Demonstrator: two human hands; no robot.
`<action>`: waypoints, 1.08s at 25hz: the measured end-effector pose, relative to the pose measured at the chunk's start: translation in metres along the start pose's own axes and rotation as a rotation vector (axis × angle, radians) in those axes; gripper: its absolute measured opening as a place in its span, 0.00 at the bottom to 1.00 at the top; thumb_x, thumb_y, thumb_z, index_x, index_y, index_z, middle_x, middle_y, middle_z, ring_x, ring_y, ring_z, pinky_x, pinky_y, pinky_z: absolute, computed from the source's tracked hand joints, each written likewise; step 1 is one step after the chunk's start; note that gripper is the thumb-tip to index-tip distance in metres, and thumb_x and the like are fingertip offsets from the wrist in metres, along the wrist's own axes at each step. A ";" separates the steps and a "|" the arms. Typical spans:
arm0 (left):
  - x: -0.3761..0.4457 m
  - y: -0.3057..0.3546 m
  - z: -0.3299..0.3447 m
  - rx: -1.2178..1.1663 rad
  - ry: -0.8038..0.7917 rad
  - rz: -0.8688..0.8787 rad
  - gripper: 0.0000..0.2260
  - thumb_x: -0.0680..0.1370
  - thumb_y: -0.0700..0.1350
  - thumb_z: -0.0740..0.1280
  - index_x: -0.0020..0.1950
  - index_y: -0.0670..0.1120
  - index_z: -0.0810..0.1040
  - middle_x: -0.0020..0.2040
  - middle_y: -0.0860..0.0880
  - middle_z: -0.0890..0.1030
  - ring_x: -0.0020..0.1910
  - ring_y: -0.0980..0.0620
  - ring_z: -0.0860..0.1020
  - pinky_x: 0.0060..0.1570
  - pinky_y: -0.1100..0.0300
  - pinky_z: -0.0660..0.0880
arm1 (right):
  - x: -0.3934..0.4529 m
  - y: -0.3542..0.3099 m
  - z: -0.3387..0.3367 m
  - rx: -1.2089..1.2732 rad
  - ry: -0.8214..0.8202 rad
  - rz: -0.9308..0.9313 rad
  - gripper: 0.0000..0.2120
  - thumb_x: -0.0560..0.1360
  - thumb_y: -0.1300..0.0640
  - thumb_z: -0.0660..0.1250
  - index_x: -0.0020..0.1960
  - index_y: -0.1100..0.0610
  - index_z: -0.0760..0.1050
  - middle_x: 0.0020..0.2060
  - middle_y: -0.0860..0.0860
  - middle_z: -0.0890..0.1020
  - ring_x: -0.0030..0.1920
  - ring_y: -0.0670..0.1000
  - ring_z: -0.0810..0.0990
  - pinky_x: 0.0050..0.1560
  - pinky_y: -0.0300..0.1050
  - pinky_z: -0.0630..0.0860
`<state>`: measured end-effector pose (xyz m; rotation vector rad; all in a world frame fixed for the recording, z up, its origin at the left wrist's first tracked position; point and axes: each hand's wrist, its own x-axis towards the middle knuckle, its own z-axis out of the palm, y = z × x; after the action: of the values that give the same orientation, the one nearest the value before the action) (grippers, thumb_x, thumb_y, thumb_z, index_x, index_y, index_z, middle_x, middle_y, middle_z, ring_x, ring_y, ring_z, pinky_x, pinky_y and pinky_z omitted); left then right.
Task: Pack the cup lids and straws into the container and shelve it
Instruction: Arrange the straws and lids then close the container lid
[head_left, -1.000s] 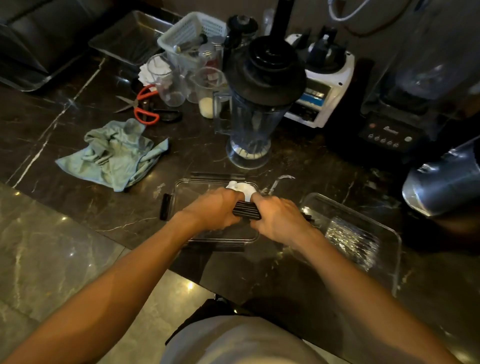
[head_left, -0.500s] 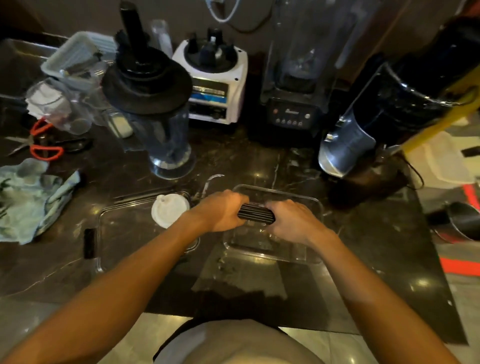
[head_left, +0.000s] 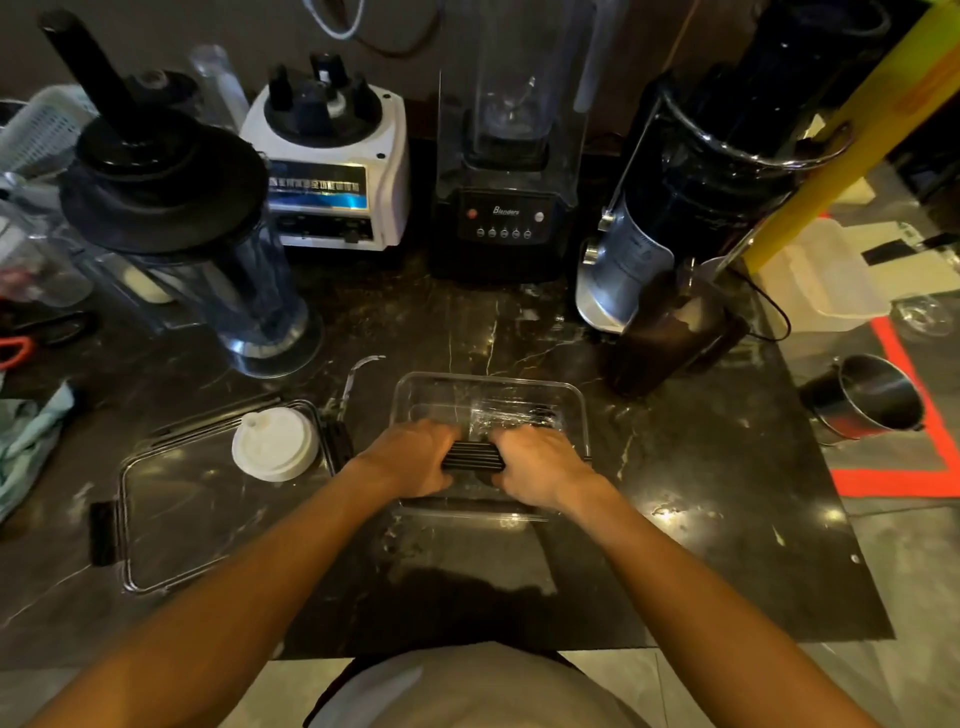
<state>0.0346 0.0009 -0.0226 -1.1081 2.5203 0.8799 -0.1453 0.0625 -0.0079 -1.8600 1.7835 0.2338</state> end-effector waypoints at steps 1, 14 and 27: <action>0.001 -0.002 0.001 0.021 -0.012 -0.015 0.16 0.77 0.49 0.70 0.64 0.49 0.75 0.56 0.50 0.80 0.55 0.50 0.80 0.52 0.59 0.74 | 0.003 -0.001 0.001 -0.009 -0.001 -0.014 0.12 0.77 0.55 0.71 0.59 0.53 0.78 0.51 0.52 0.85 0.53 0.55 0.84 0.56 0.50 0.78; 0.016 0.012 0.026 -0.034 -0.188 -0.029 0.15 0.79 0.44 0.68 0.66 0.50 0.75 0.55 0.47 0.82 0.50 0.50 0.81 0.53 0.54 0.80 | 0.007 0.022 0.021 0.071 -0.189 0.045 0.14 0.76 0.56 0.71 0.61 0.49 0.79 0.50 0.50 0.84 0.51 0.53 0.83 0.54 0.49 0.80; 0.023 0.010 0.017 -0.089 -0.151 -0.016 0.15 0.74 0.49 0.75 0.59 0.50 0.80 0.55 0.50 0.78 0.55 0.51 0.76 0.60 0.54 0.74 | 0.006 0.024 0.017 0.039 -0.238 0.024 0.14 0.78 0.57 0.70 0.63 0.51 0.75 0.50 0.49 0.78 0.52 0.51 0.78 0.52 0.45 0.74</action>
<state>0.0112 0.0033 -0.0421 -1.0441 2.3677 1.0395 -0.1636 0.0666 -0.0310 -1.7066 1.6372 0.4090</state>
